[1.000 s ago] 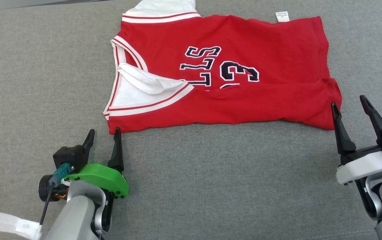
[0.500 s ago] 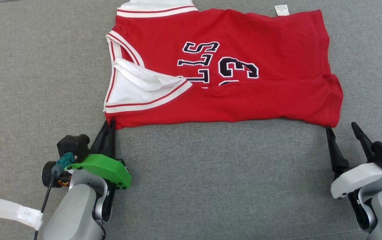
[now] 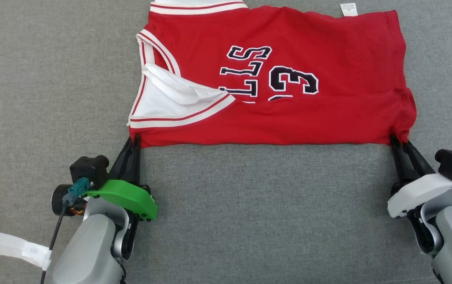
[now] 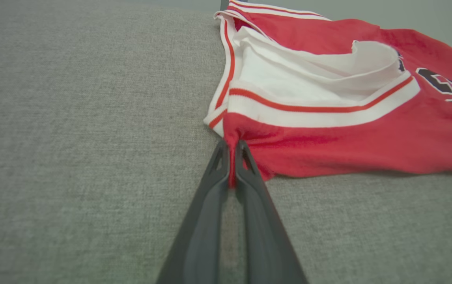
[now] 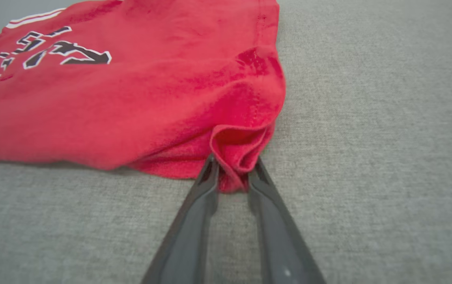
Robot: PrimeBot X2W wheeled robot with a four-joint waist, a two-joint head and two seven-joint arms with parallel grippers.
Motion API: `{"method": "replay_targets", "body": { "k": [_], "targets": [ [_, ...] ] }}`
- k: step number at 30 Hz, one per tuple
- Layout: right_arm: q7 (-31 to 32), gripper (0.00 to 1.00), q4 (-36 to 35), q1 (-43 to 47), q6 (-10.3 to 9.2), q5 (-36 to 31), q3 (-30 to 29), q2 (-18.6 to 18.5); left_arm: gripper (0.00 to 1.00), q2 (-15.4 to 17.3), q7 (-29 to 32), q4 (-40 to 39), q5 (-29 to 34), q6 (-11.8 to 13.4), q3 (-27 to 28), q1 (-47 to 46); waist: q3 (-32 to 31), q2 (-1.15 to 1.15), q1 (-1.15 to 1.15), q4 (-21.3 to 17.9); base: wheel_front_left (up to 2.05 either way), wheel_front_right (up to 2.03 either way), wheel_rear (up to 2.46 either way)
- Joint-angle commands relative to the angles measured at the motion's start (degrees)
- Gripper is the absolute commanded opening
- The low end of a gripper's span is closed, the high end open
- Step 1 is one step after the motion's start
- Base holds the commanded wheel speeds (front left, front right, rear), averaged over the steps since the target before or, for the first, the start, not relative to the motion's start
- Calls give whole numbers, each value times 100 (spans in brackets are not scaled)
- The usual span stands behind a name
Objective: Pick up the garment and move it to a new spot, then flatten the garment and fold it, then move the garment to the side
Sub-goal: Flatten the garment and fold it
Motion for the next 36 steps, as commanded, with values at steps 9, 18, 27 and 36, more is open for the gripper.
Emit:
{"method": "replay_targets", "body": {
  "k": [9, 18, 27, 36],
  "targets": [
    [9, 0, -416, 495, -12, 119, 171, -511, 0, 107, -59, -555, -2, -54, 85, 458, -258, 0, 0, 74, 0, 0, 0],
    [8, 0, -850, 1267, -12, 523, 282, -1131, 0, 258, 199, -1695, -159, 206, 45, 1614, -525, 0, 0, 170, 0, 0, 0],
    [8, 0, -1160, 2045, -12, 584, 111, -1541, 0, 361, 780, -2822, -249, 553, -192, 2742, -618, 0, 0, 444, 0, 0, 0],
    [8, 100, -1299, 2473, -12, 456, 83, -1566, 44, 319, 909, -2832, -299, 651, -295, 2957, -674, 0, 0, 528, 0, 0, 0]
  ]
}}
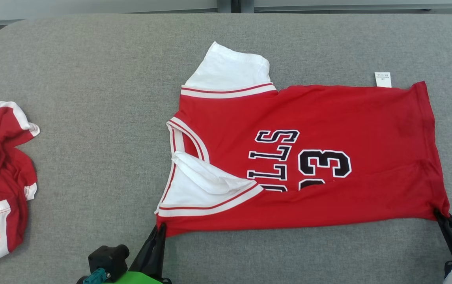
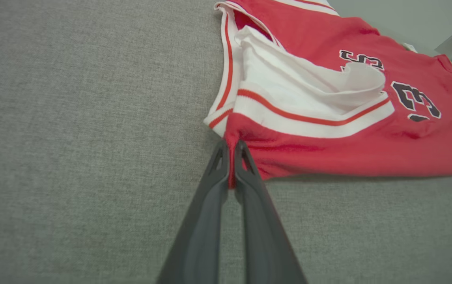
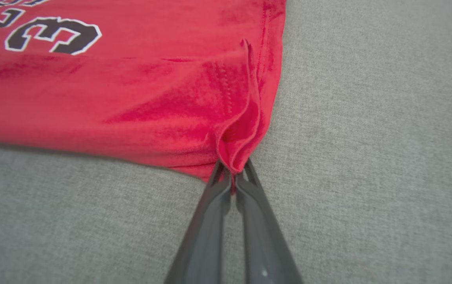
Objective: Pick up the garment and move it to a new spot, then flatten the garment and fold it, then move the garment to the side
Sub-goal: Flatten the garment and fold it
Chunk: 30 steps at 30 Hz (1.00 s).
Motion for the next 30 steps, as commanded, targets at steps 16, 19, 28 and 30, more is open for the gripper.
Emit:
{"method": "replay_targets", "body": {
  "k": [16, 19, 28, 30],
  "targets": [
    [-1, 100, -1272, 682, -12, -630, -1195, 544, 100, 506, 370, -1277, -97, 411, 583, -268, -255, 0, 0, -188, 0, 0, 0],
    [-1, 100, -1447, 370, -12, -804, -969, 723, 100, 676, 642, -1413, 12, 360, 655, -871, -173, 0, 0, -284, 0, 0, 0],
    [-1, 100, -1415, -899, -12, -989, -168, 827, 100, 813, 2338, -351, -118, -381, 316, -3885, 664, 0, 0, -655, 0, 0, 0],
    [-1, 100, -1407, -1157, -12, -1002, -27, 786, 100, 768, 2779, 97, -247, -558, 238, -4555, 892, 0, 0, -781, 0, 0, 0]
  ]
}}
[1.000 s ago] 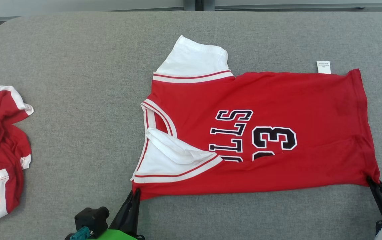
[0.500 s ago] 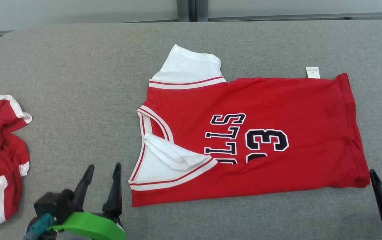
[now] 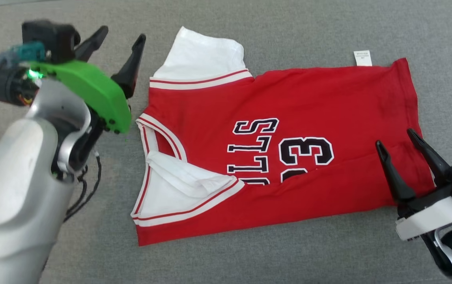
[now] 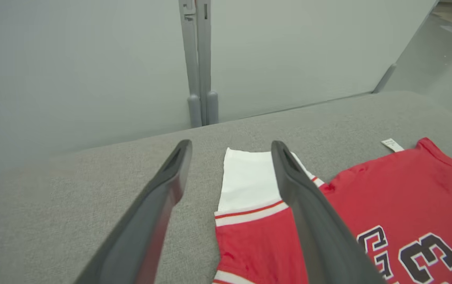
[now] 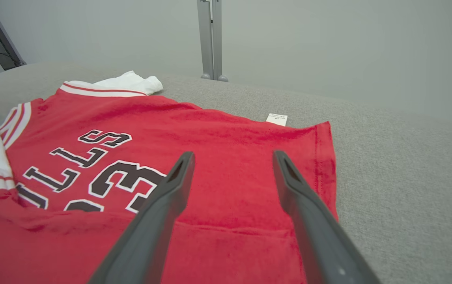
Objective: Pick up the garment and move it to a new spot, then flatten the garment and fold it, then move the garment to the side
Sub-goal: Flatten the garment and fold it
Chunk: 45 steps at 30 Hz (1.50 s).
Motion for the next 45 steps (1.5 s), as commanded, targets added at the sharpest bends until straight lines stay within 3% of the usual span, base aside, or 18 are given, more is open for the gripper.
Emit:
{"method": "replay_targets", "body": {
  "k": [1, 7, 11, 17, 29, 45],
  "targets": [
    [-2, 100, -6, -252, -11, -25, 76, -35, 100, 38, 302, 313, 3, -141, -73, -498, 592, 0, 0, -386, 0, 0, 0],
    [-2, 100, -129, -823, -10, 3, 201, 37, 100, 95, 1260, 1634, 116, -572, -471, -1942, 1173, 0, 0, -822, 0, 0, 0],
    [-2, 100, -186, -1005, -10, -26, 285, 140, 100, 181, 1756, 2216, 47, -693, -603, -2495, 1432, 0, 0, -1108, 0, 0, 0],
    [-2, 100, -195, -1112, -10, -68, 308, 318, 100, 399, 1968, 2666, 124, -768, -758, -3009, 1690, 0, 0, -1411, 0, 0, 0],
    [-2, 100, -160, -1198, -11, -177, 309, 531, 100, 849, 2328, 2941, 231, -786, -978, -3270, 1871, 0, 0, -1712, 0, 0, 0],
    [-2, 100, -114, -1142, -11, -252, 201, 503, 100, 994, 2758, 2723, 6, -707, -986, -3218, 1876, 0, 0, -1633, 0, 0, 0]
  ]
}}
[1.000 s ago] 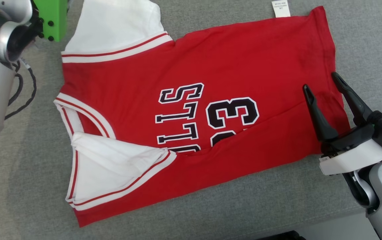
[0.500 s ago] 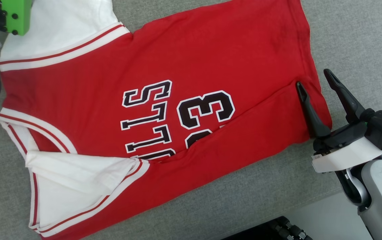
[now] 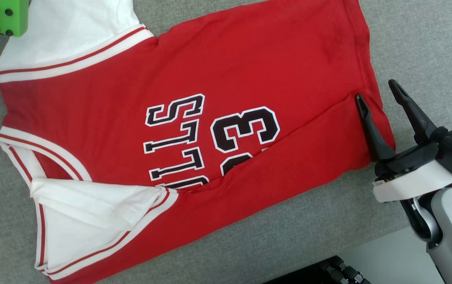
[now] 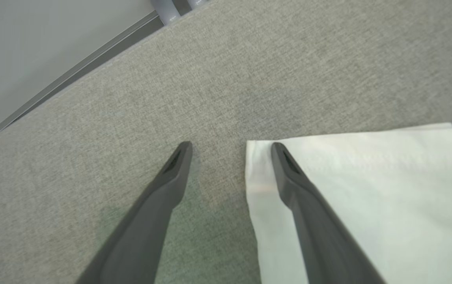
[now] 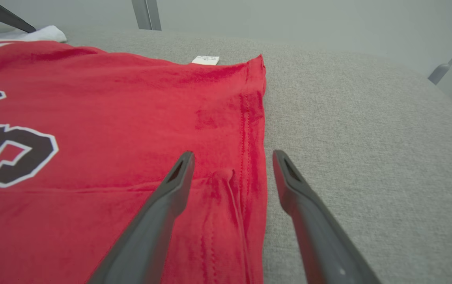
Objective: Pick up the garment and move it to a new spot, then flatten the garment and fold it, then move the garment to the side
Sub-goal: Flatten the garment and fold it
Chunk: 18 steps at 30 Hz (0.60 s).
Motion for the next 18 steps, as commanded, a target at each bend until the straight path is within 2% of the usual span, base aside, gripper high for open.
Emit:
{"method": "replay_targets", "body": {
  "k": [1, 5, 6, 8, 9, 10, 11, 12, 18],
  "targets": [
    [-2, 100, 0, -19, -11, -57, -11, -1, 100, 88, 56, -35, -56, 29, -21, 90, -4, 0, 0, 9, 0, 0, 0],
    [-2, 100, -30, -82, -11, -48, 41, 36, 100, 120, 93, -130, -55, 50, -32, 150, 25, 0, 0, -11, 0, 0, 0],
    [-2, 100, -32, -95, -11, -40, 52, 39, 96, 127, 106, -150, -48, 65, -41, 159, 33, 0, 0, -19, 0, 0, 0],
    [-2, 100, -37, -105, -11, -18, 80, 46, 74, 117, 152, -149, -95, 75, -41, 198, 46, 0, 0, -42, 0, 0, 0],
    [-2, 100, -39, -107, -11, -3, 82, 36, 55, 132, 177, -152, -101, 72, -55, 213, 51, 0, 0, -54, 0, 0, 0],
    [-2, 100, -40, -107, -11, 7, 82, 28, 47, 139, 203, -147, -126, 68, -62, 232, 53, 0, 0, -65, 0, 0, 0],
    [-2, 100, -35, -106, -11, 15, 79, 16, 19, 142, 261, -135, -163, 58, -74, 272, 52, 0, 0, -78, 0, 0, 0],
    [-2, 100, -29, -108, -11, 21, 74, 8, 0, 148, 312, -138, -198, 42, -90, 305, 52, 0, 0, -87, 0, 0, 0],
    [-2, 100, -6, -139, -11, 158, -19, 31, 0, 204, 188, -327, -322, -12, -113, 325, -24, 0, 0, -75, 0, 0, 0]
  ]
}}
